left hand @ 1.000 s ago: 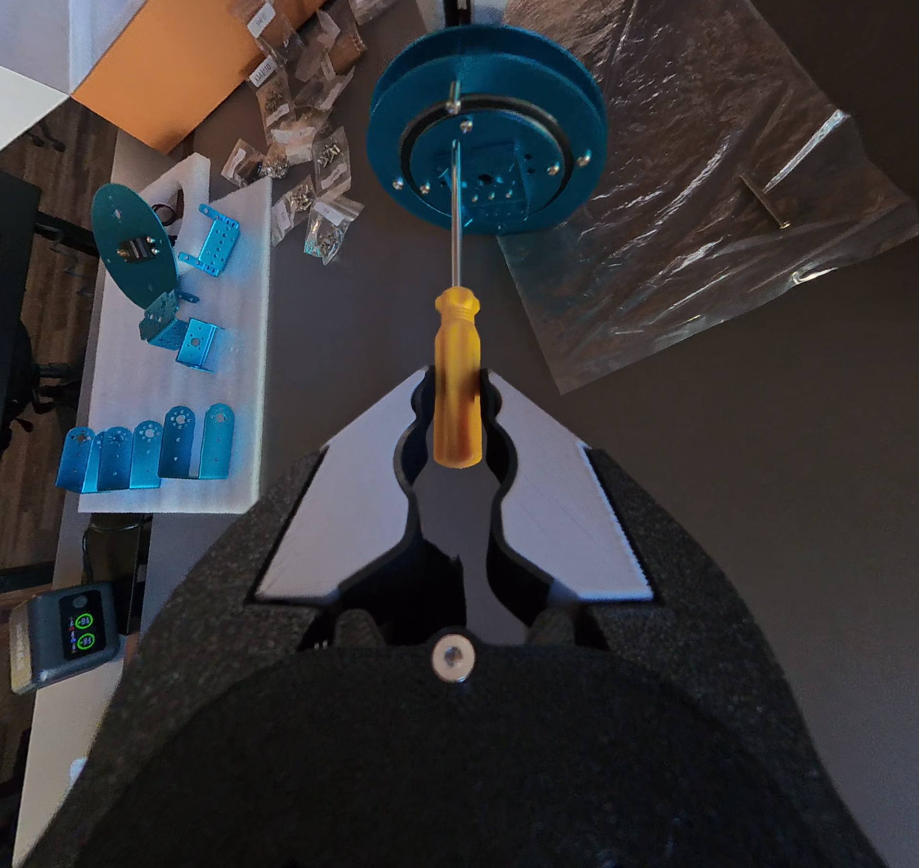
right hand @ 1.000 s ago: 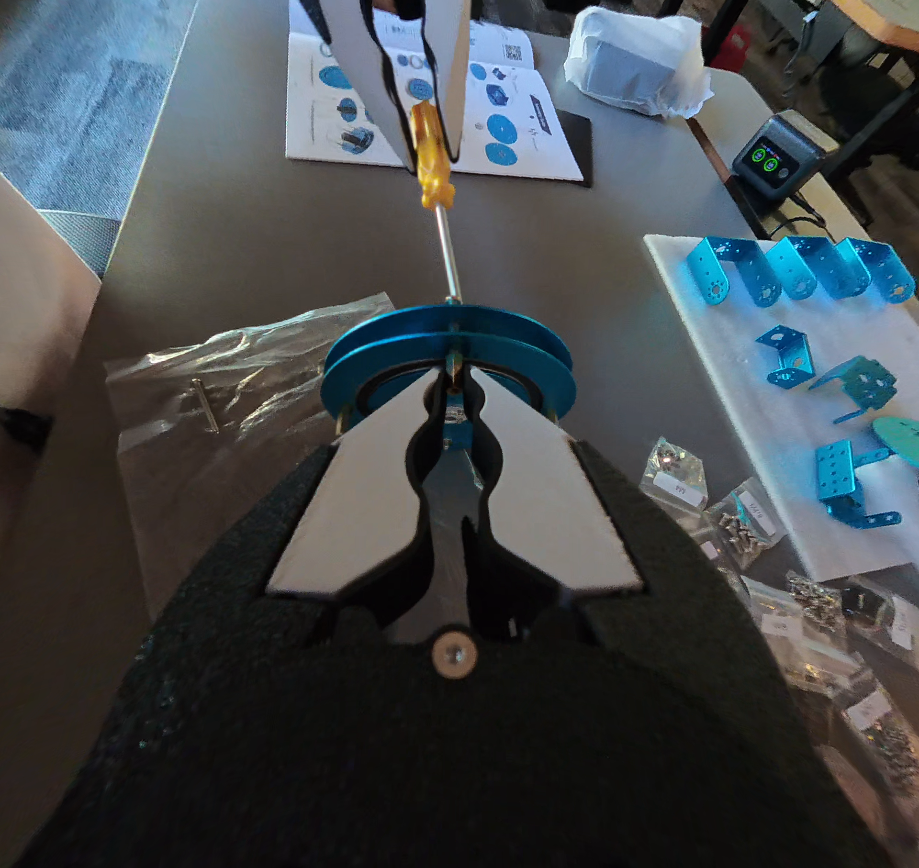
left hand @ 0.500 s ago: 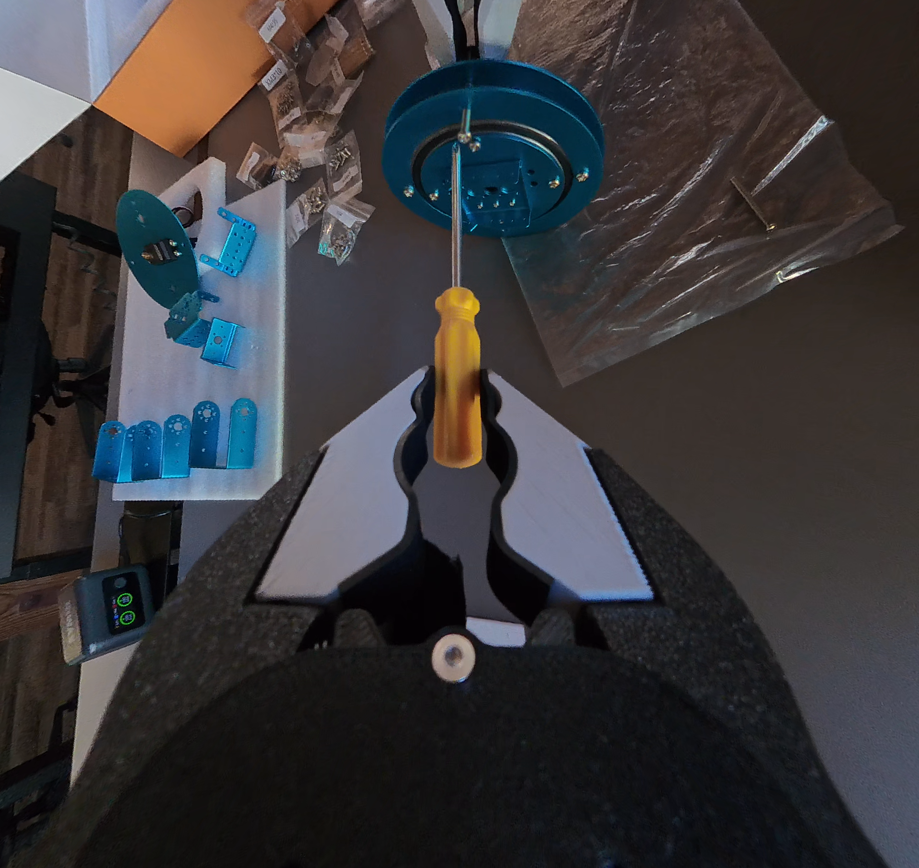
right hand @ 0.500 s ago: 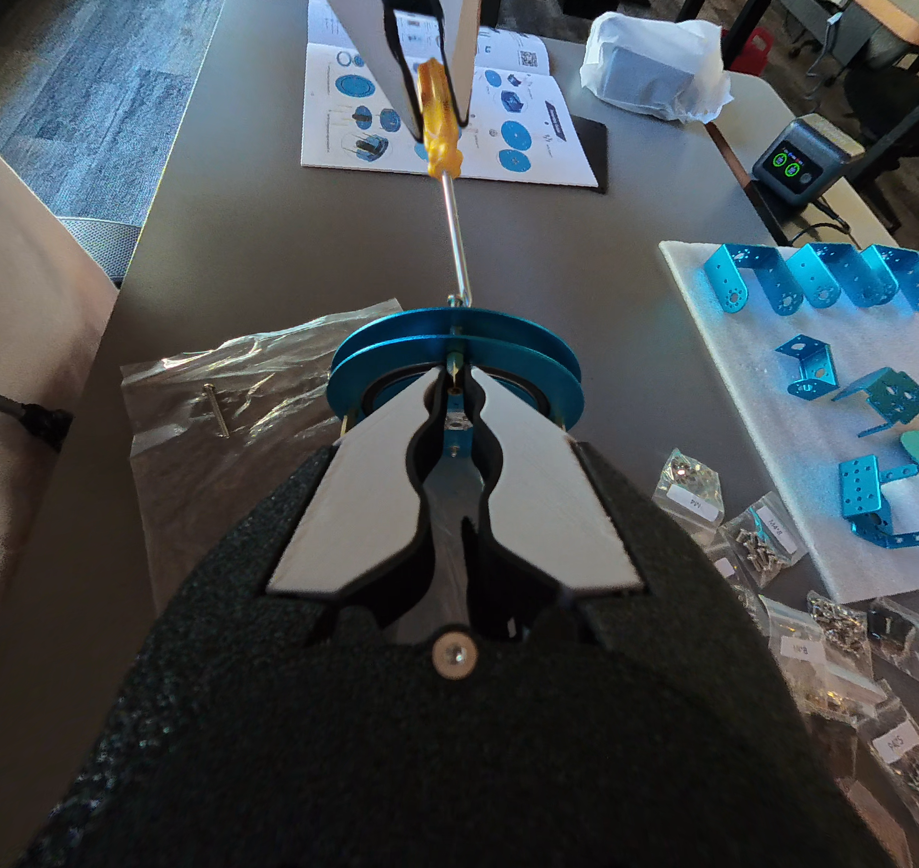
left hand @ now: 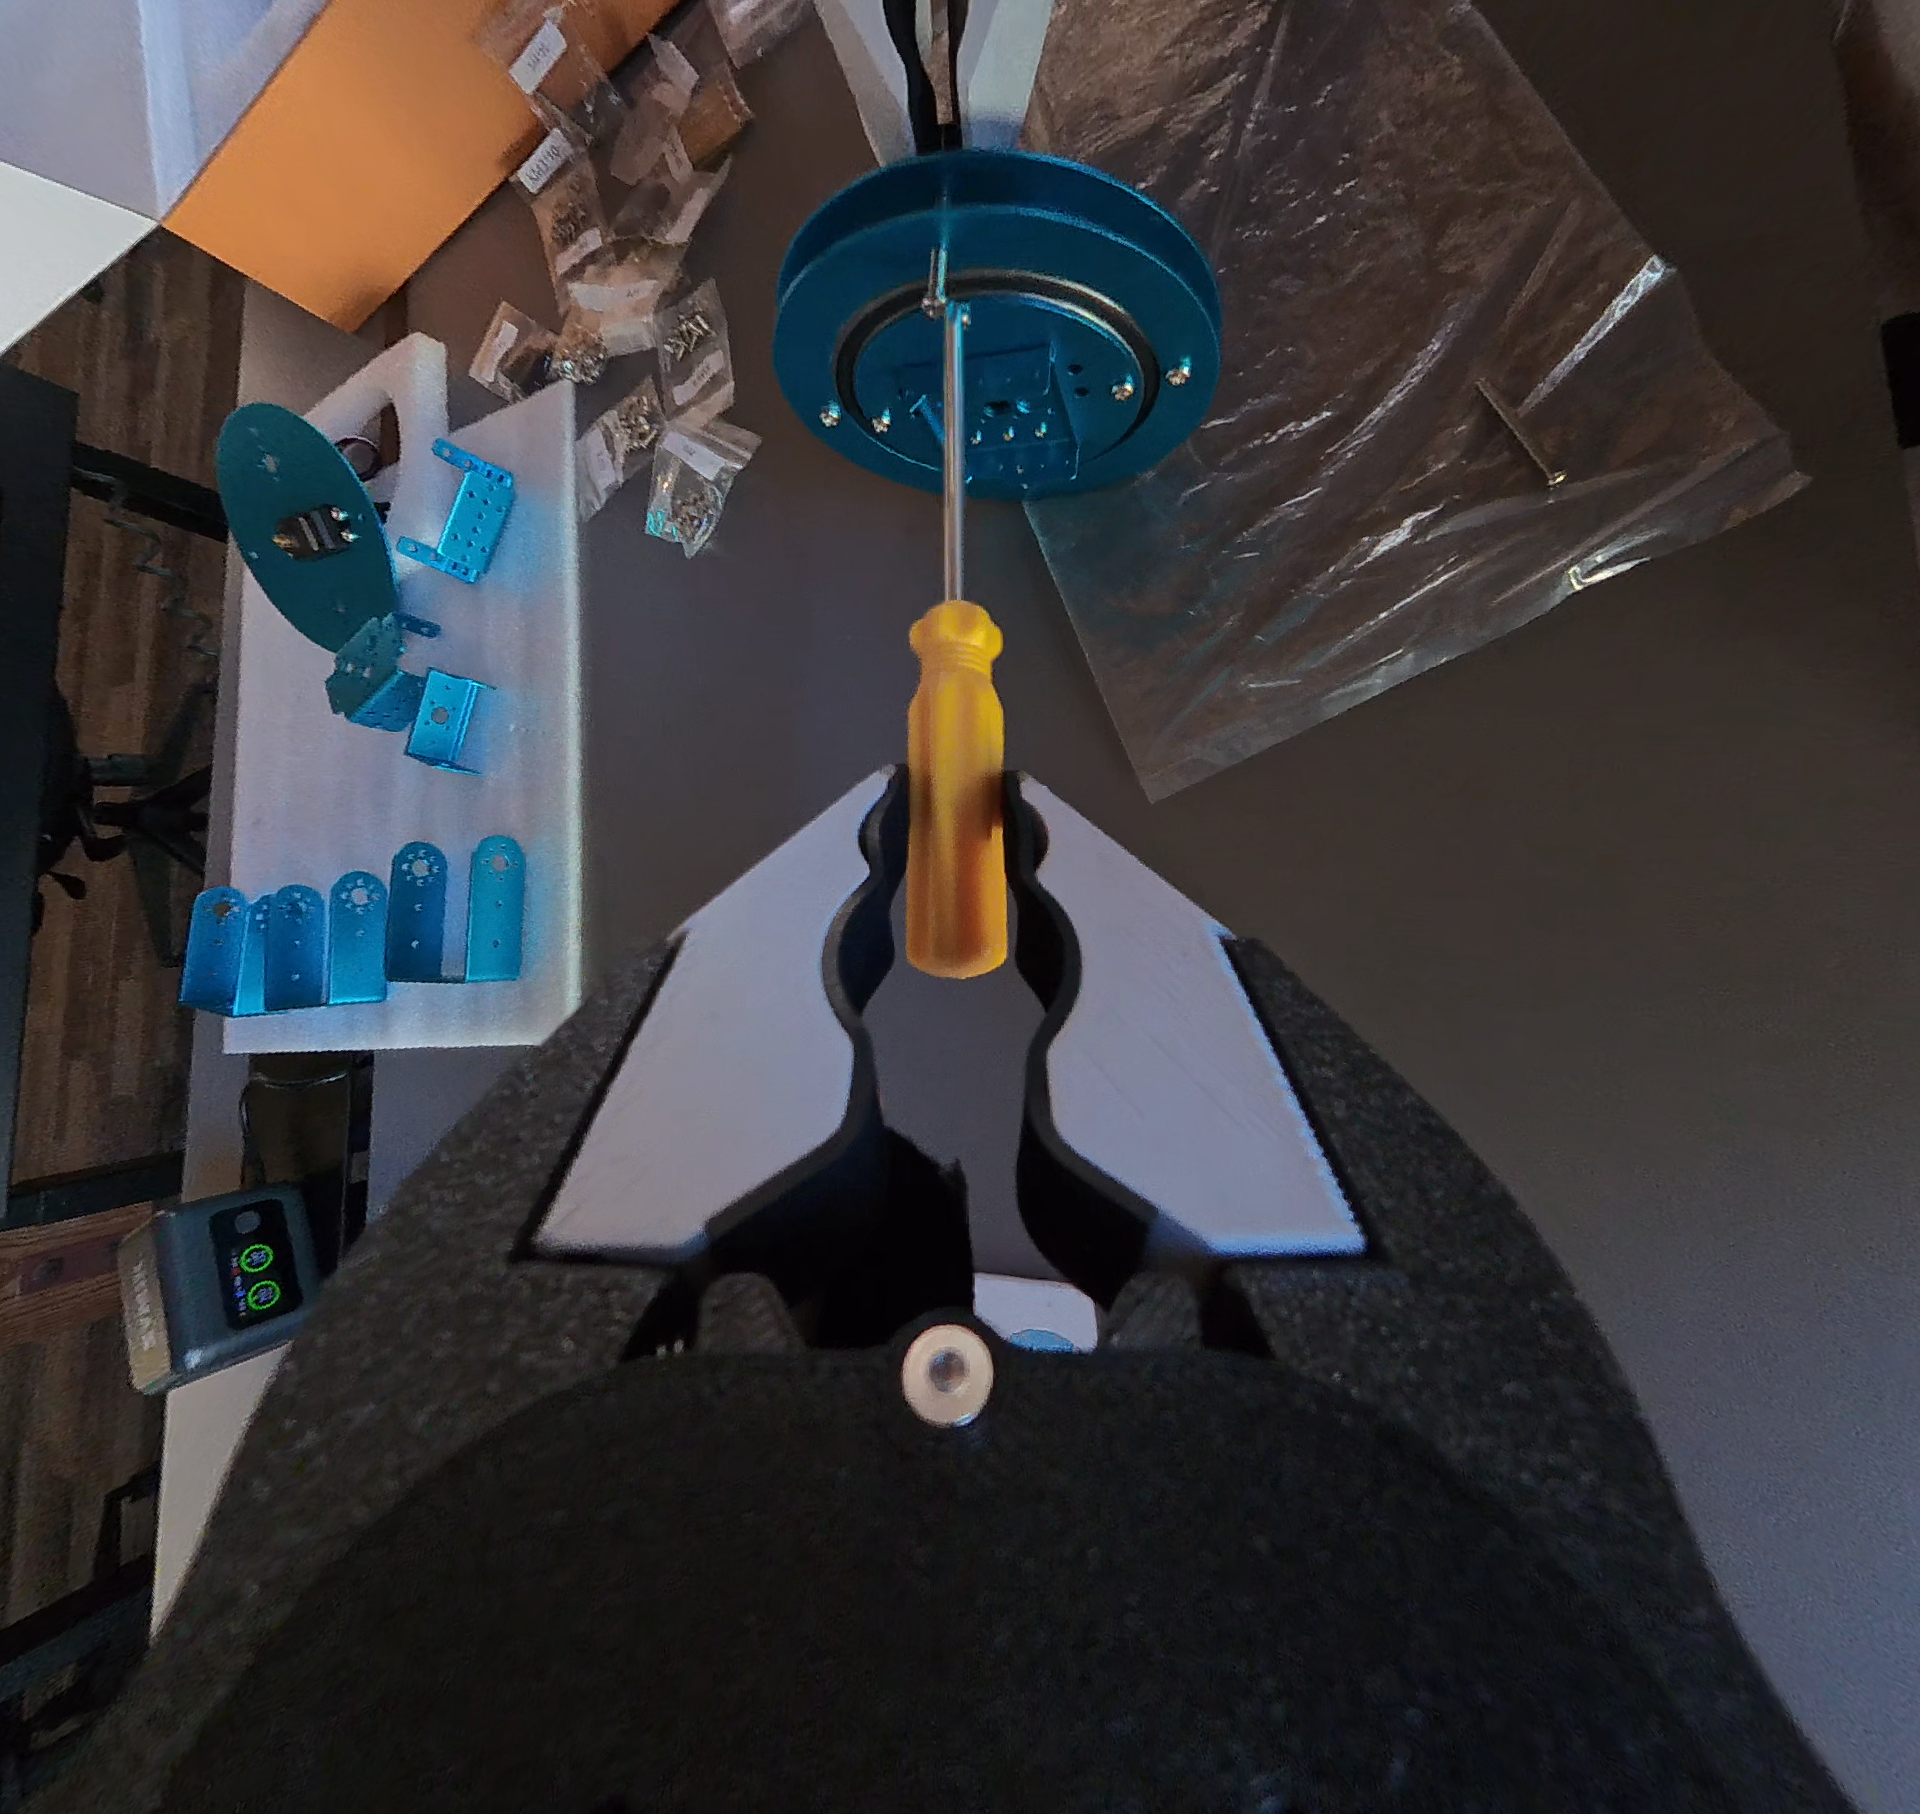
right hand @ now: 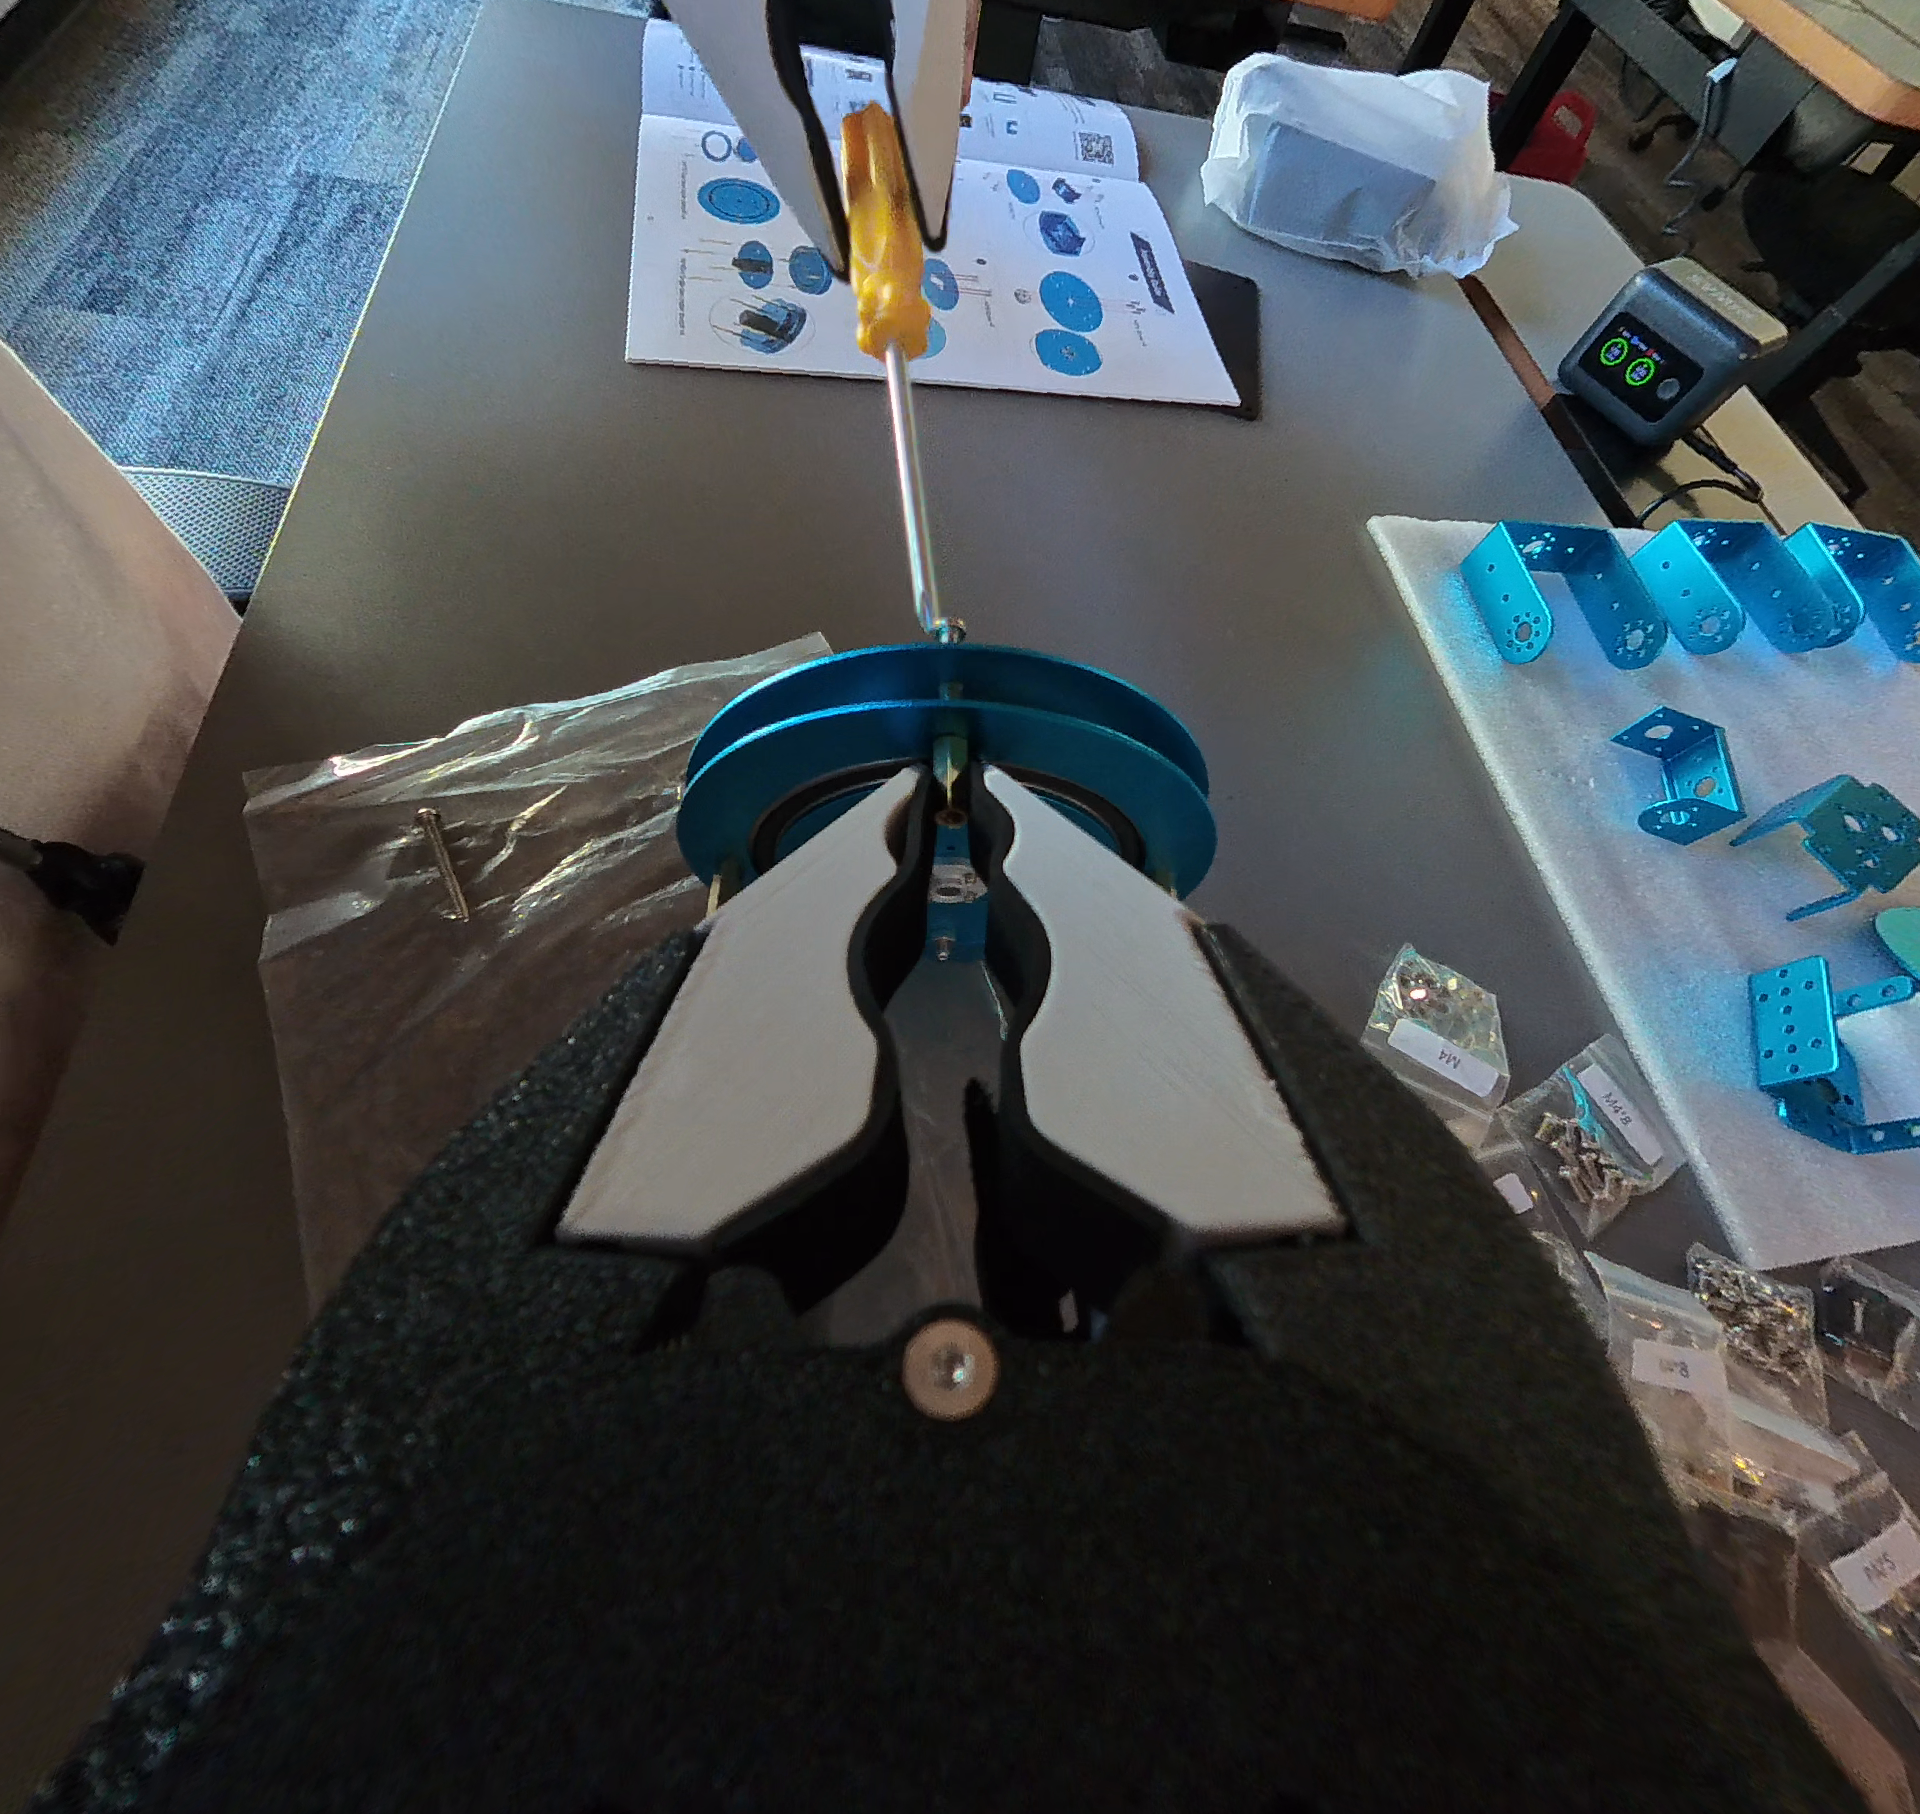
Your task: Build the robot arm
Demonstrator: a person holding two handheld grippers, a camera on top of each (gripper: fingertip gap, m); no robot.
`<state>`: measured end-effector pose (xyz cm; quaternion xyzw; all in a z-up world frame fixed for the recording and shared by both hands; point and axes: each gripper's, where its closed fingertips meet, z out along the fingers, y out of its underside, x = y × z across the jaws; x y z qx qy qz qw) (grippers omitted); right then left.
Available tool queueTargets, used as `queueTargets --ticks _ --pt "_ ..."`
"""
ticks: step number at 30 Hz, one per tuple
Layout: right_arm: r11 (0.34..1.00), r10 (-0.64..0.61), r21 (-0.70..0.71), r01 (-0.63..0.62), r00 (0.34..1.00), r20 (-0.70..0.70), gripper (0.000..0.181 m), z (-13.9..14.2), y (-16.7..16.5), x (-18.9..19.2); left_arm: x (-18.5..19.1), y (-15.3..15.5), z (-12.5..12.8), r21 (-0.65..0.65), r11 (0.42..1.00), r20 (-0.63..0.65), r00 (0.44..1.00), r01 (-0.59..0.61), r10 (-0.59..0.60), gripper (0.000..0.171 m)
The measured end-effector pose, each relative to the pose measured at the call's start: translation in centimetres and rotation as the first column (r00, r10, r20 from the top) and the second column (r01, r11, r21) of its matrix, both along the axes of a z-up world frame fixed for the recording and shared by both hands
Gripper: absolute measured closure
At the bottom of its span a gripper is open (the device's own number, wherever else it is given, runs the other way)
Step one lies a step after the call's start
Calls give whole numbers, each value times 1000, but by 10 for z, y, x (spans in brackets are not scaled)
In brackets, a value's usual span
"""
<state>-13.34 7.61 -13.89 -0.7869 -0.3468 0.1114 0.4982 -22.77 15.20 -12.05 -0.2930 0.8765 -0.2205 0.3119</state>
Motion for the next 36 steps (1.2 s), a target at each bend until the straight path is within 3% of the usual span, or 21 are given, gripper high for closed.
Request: queueTargets --ticks 36 --pt "999 32 4 -32 999 13 177 -1 -1 -7 -3 -1 5 -12 1000 -10 1000 15 -15 155"
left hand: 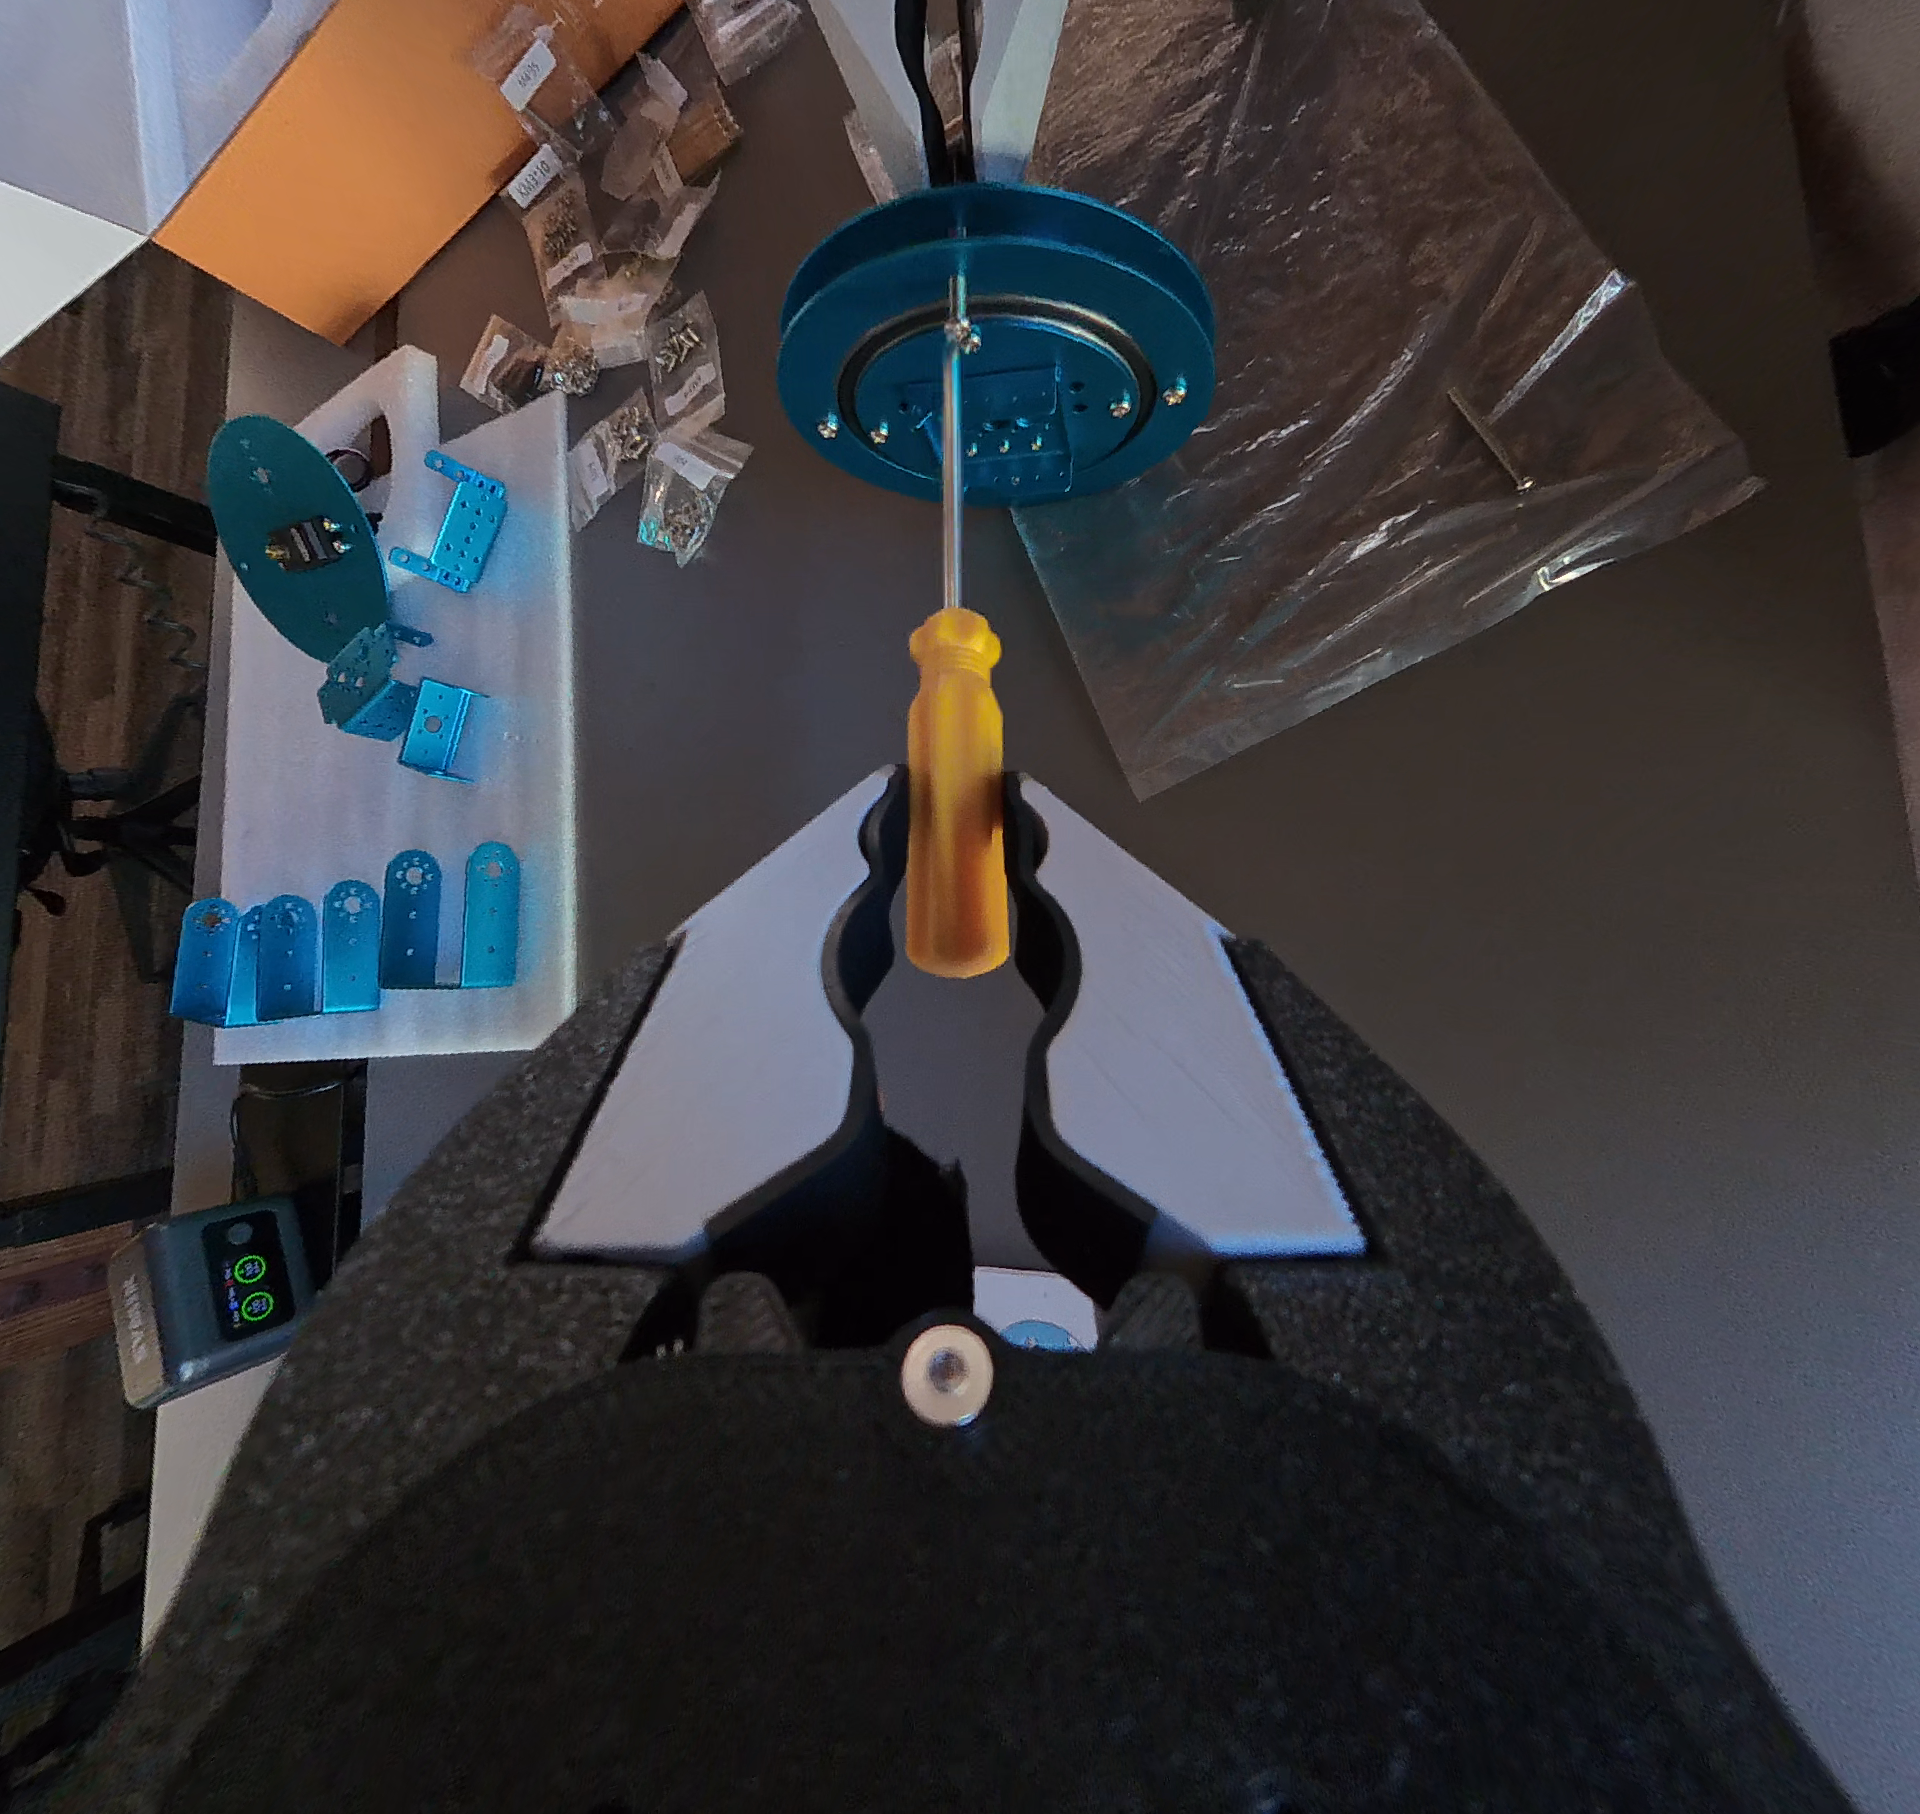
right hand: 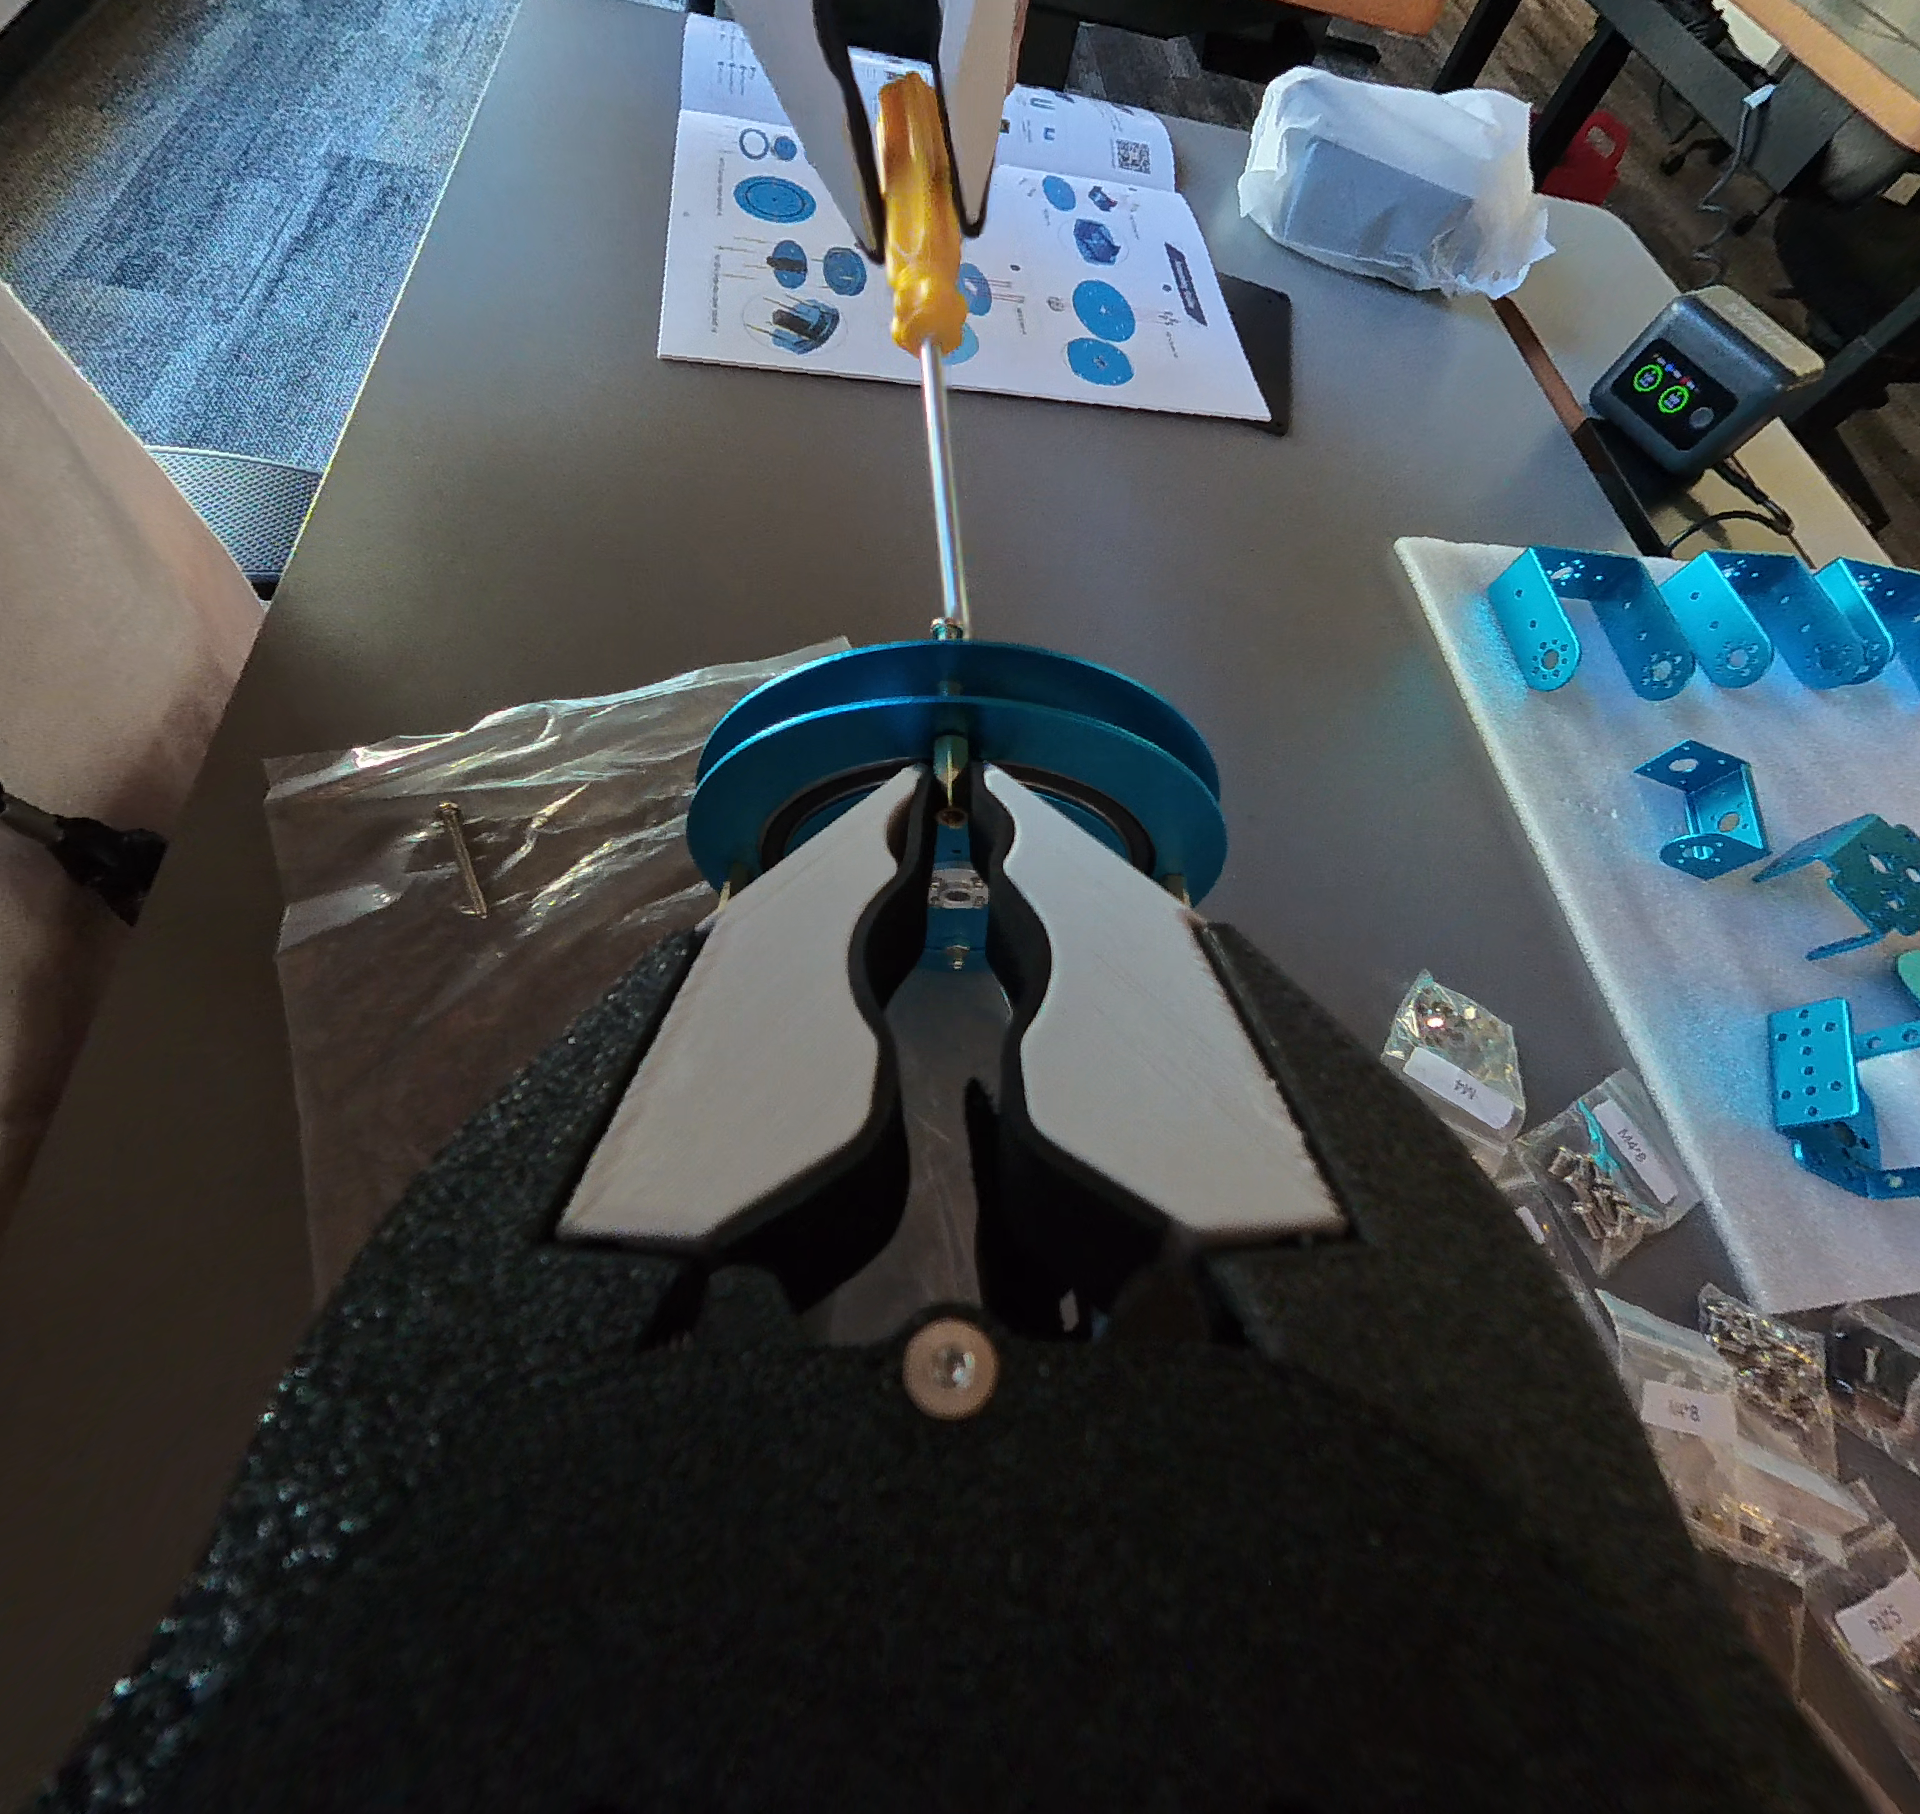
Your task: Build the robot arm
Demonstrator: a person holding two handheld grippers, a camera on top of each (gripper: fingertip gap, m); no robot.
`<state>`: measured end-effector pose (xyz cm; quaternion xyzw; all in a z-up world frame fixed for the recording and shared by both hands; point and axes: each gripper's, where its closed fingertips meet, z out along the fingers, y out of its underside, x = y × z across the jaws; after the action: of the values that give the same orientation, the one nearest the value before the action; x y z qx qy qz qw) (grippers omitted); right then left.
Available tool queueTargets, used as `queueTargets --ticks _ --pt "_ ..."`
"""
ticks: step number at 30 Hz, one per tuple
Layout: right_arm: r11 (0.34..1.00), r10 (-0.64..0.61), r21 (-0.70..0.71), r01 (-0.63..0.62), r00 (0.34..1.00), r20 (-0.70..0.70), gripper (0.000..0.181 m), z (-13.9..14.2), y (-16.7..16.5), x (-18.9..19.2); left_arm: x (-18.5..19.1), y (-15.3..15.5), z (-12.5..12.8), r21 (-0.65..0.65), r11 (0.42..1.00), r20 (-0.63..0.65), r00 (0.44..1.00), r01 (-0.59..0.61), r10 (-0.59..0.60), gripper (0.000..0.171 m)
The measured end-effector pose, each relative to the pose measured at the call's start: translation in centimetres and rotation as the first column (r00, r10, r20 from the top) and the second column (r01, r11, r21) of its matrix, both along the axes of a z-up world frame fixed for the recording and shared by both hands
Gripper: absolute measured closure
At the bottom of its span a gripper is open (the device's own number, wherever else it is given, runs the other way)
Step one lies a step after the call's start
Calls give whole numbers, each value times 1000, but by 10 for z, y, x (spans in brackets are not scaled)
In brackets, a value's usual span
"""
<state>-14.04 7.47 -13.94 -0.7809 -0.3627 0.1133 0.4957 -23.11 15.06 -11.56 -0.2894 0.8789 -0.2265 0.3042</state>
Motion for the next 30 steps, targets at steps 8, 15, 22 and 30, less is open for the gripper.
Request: queueTargets --ticks 8,15,22,30 --pt "1000 -10 2 10 1000 -5 177 0 1 3 -2 -1 1 -11 1000 7 1000 -2 2 155" --pt "1000 4 9 -4 1000 -6 176 0 -6 8 -8 -1 0 -64 997 0 999 -33 33 155" --pt "996 4 -93 -7 1000 -29 177 -16 -41 36 -7 -24 -29 -225 971 17 996 -77 83 155" --pt "983 -32 -182 35 999 21 177 -46 -56 52 7 -56 -48 -378 919 33 990 -114 136 155"
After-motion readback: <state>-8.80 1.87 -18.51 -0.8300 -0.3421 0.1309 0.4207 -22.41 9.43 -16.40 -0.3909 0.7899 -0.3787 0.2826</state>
